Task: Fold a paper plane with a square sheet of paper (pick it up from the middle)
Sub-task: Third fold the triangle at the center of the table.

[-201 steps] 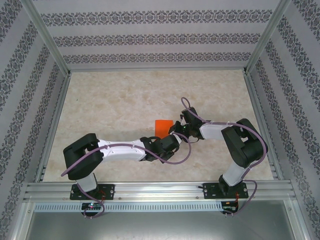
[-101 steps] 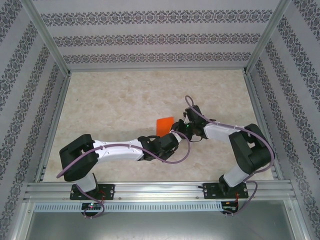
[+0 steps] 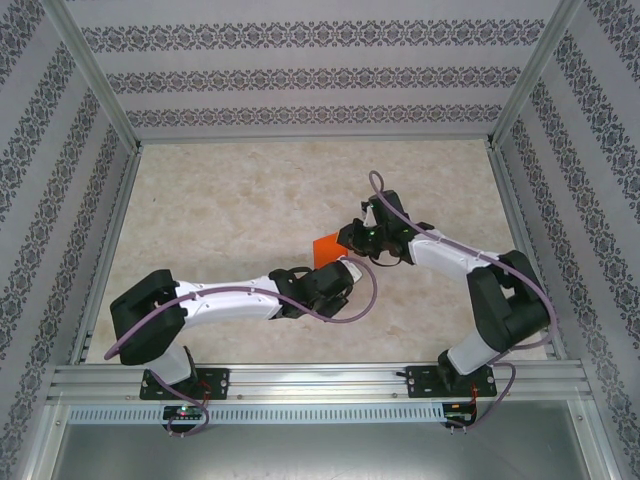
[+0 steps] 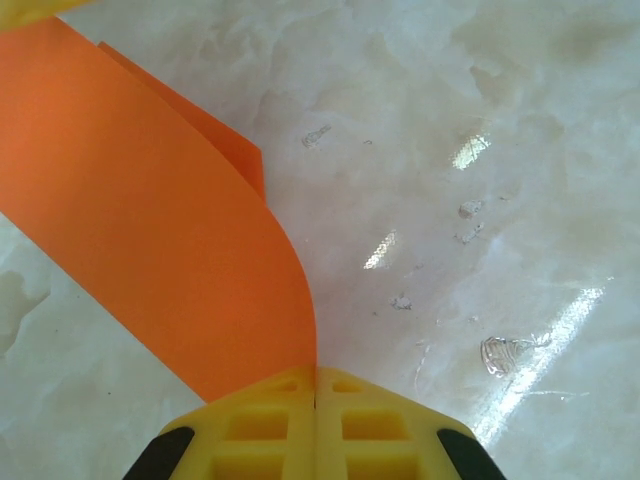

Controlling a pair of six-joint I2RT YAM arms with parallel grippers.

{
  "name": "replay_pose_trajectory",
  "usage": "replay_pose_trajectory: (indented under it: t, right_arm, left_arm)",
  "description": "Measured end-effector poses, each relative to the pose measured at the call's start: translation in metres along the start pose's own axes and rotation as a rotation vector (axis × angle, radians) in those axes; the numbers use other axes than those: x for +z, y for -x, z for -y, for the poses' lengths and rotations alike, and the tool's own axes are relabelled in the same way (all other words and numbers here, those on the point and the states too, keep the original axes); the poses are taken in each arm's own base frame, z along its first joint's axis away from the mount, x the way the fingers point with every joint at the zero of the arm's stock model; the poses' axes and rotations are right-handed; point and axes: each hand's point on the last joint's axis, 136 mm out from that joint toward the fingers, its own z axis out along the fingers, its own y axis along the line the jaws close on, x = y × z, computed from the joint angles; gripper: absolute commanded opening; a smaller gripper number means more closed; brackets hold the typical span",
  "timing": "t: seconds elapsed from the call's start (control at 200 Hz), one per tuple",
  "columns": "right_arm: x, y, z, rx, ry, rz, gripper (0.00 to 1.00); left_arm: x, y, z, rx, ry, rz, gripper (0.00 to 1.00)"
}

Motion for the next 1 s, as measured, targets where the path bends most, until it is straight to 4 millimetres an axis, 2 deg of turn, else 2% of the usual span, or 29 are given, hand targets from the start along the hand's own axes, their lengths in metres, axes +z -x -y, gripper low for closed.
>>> replay_pose_trajectory:
  t: [0.24,0.505,0.789,0.999]
  right_arm:
    - [0.03,-0.011,0.011,-0.009,-0.023,-0.109,0.15]
    - [0.038,-0.016,0.023,-0.032,-0.073,-0.157,0.15]
    - [0.047,-0.022,0.048,-0.041,-0.18,-0.21,0.15]
    - [0.05,-0.023,0.055,-0.065,-0.226,-0.243,0.15]
  left_arm:
    - [-0.001,0.0,-0.001,-0.006,-0.01,0.001,0.0]
    - [0.0,-0.003,-0.001,-0.014,-0.027,-0.008,0.0]
    - [0.002,-0.003,-0.007,-0.05,-0.064,-0.024,0.0]
    - [0.007,-0.004,-0.021,-0.117,-0.122,-0.045,0.0]
